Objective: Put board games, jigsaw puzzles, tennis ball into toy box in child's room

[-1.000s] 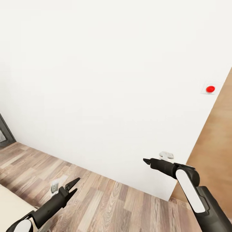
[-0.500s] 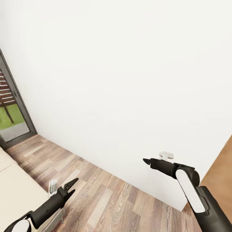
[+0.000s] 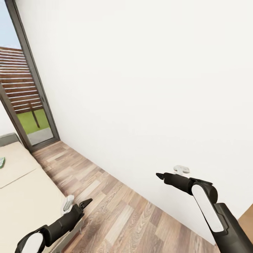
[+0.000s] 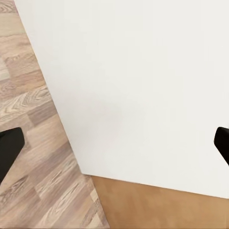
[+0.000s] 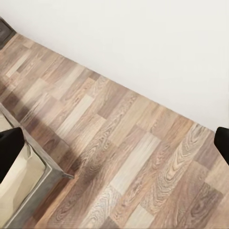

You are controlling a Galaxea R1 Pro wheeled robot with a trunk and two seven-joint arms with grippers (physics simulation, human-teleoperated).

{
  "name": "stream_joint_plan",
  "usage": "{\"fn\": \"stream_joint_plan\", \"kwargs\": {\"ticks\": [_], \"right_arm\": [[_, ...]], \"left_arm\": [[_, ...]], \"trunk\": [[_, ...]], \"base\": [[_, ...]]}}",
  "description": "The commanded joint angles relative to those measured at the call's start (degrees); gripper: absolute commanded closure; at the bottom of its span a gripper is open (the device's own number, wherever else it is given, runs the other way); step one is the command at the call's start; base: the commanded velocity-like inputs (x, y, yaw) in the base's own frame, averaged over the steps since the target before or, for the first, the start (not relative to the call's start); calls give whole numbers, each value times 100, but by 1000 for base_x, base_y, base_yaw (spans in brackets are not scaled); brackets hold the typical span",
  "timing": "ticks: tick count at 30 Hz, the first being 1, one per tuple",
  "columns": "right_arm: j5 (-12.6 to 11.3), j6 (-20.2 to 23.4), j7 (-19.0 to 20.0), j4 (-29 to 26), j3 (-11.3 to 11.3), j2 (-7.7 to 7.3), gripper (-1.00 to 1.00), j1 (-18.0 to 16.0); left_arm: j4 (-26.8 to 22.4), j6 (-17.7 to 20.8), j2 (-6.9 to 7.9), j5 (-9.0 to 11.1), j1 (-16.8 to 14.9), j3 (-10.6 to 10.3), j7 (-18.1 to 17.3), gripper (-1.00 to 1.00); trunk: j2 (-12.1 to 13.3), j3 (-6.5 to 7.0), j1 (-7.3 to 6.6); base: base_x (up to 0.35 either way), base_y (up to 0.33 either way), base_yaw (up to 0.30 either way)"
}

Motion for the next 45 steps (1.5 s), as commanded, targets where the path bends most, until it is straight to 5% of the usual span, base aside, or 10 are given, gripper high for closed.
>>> {"fn": "stream_joint_plan", "kwargs": {"ticks": [1, 9, 19, 28, 34, 45], "right_arm": [[-61, 11, -60, -7, 8, -6, -100, -5], [-61, 11, -60, -7, 10, -3, -100, -5], [-61, 11, -60, -8, 80, -4, -100, -5], [-57, 11, -60, -12, 117, -8, -100, -5], [-58, 11, -60, -19, 128, -13, -100, -5], [-54, 11, -60, -11, 135, -18, -100, -5]], "left_arm": [[-5, 30, -9, -1, -27, -61, 114, -100], [-32, 6, -36, -11, -108, -358, 560, -100], [-163, -7, -69, -65, -150, -439, 691, -100], [-297, -11, -193, -470, -176, -598, 937, -100], [-319, -12, -269, -560, -201, -792, 980, -100], [-312, -15, -266, -562, -204, -843, 910, -100]], "trunk": [[-13, -13, 4], [-13, -13, 4], [-13, -13, 4], [-13, -13, 4], [-13, -13, 4], [-13, -13, 4]], "base": [[0, 0, 296], [0, 0, 296], [0, 0, 296], [0, 0, 296], [0, 0, 296], [0, 0, 297]]}}
